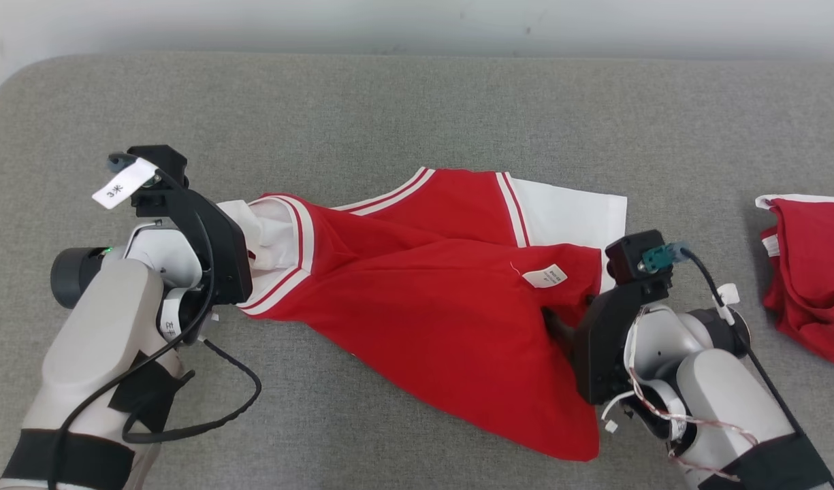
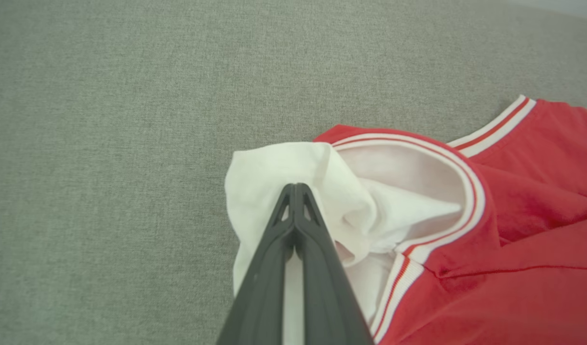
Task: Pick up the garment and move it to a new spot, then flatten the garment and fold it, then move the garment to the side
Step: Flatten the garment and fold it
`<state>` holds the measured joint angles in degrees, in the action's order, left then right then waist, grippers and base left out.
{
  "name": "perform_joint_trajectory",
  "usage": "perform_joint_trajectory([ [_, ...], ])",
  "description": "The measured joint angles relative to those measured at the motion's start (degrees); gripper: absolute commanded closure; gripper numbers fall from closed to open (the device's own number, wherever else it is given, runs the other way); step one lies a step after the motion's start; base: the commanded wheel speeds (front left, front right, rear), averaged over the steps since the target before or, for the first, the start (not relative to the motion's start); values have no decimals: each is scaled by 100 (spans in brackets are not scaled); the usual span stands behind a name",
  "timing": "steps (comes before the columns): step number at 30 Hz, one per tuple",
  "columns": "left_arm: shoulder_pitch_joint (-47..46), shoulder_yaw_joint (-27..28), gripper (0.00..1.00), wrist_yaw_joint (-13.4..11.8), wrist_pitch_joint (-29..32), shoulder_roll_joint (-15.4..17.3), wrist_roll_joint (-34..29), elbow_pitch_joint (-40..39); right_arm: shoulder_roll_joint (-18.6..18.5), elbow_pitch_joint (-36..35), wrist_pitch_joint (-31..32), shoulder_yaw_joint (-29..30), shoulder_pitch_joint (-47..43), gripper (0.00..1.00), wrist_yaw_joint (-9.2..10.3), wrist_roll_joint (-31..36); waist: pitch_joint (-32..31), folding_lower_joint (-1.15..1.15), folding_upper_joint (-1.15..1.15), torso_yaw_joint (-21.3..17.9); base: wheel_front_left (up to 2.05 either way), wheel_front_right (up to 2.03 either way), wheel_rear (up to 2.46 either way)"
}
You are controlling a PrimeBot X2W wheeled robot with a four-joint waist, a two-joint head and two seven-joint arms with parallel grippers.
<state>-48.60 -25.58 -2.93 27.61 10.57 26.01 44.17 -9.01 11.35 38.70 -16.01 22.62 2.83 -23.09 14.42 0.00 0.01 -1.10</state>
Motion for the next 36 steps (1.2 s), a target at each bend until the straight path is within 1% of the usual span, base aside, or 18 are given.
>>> perform_joint_trajectory([
  [2,-4,-7,100,35,-3,-12,0,60,-23,-122,-29,-64,-109,0,89,136,-29,0,0,-5,0,0,0],
  [5,-4,-14,100,48,-52,-18,1,91,-113,-341,-94,-70,-220,0,170,349,-52,0,0,-13,0,0,0],
  [9,-5,-27,100,51,-101,-30,0,136,-71,-535,-89,-140,-224,0,171,350,-67,0,-1,-14,0,0,0],
  [15,-15,-88,100,96,-141,-144,0,167,9,-442,-10,-167,-237,0,172,303,-55,0,-1,20,0,0,0],
  [16,-20,-98,100,100,-143,-164,0,172,8,-425,10,-158,-242,5,176,302,-48,0,-1,32,0,0,0],
  [19,-27,-102,100,102,-145,-169,0,199,22,-410,16,-149,-248,49,182,301,-33,0,-1,57,0,0,0],
  [21,-42,-98,100,143,-171,-148,0,261,44,-407,22,-151,-248,50,208,301,-24,0,-1,73,0,0,0],
  [22,-49,-98,100,143,-196,-145,0,280,46,-408,25,-149,-248,55,215,301,-22,0,-1,79,0,0,0],
  [24,-95,-98,100,144,-201,-145,0,307,42,-407,62,-136,-248,70,220,301,-23,0,-1,86,0,0,0],
  [25,-119,-98,100,145,-213,-145,0,307,37,-405,62,-121,-248,71,221,302,-24,0,-1,89,0,0,0],
  [26,-129,-96,100,145,-252,-145,0,308,31,-404,62,-109,-248,82,221,302,-27,0,-1,91,0,0,0],
  [27,-130,-93,100,145,-253,-145,0,315,26,-403,59,-96,-247,98,222,302,-29,0,-1,93,0,0,0],
  [28,-130,-92,100,145,-258,-144,0,332,26,-404,55,-81,-244,100,229,302,-32,0,-1,94,0,0,0],
  [32,-131,-81,100,145,-380,-144,0,378,31,-409,4,-42,-234,100,271,309,-49,0,-1,92,0,0,0],
  [36,-138,-66,100,143,-476,-145,0,438,30,-408,-22,-23,-231,100,272,310,-68,0,-1,84,0,0,0],
])
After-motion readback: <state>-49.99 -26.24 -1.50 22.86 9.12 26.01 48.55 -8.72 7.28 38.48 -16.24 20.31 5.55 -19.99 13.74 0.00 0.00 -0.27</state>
